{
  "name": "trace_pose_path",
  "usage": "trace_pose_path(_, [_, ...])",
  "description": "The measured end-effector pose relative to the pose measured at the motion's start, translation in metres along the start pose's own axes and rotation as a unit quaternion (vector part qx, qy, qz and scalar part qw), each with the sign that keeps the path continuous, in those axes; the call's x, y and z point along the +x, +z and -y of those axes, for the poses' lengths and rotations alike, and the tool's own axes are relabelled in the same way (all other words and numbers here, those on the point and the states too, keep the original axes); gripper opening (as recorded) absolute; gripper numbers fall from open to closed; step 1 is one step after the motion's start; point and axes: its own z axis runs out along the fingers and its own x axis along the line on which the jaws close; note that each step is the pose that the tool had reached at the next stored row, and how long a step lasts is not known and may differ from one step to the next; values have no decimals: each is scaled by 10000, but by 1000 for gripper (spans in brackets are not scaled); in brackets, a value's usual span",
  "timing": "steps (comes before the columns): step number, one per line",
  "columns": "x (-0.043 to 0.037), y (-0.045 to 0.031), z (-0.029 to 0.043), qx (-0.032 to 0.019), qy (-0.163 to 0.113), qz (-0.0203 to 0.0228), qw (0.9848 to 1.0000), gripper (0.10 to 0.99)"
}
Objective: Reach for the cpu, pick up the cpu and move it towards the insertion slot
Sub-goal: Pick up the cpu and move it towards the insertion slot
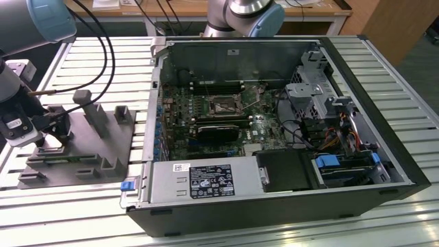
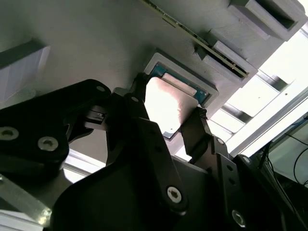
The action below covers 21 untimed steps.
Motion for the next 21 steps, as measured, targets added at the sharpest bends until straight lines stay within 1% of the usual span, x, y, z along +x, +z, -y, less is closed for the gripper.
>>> trace_pose_path(6, [0, -11, -1, -3, 0, 2, 10000, 541])
trace_pose_path(15, [0, -153, -10, -1, 0, 0, 10000, 541])
trace_pose_path(21, [0, -260, -17, -2, 0, 1, 10000, 541])
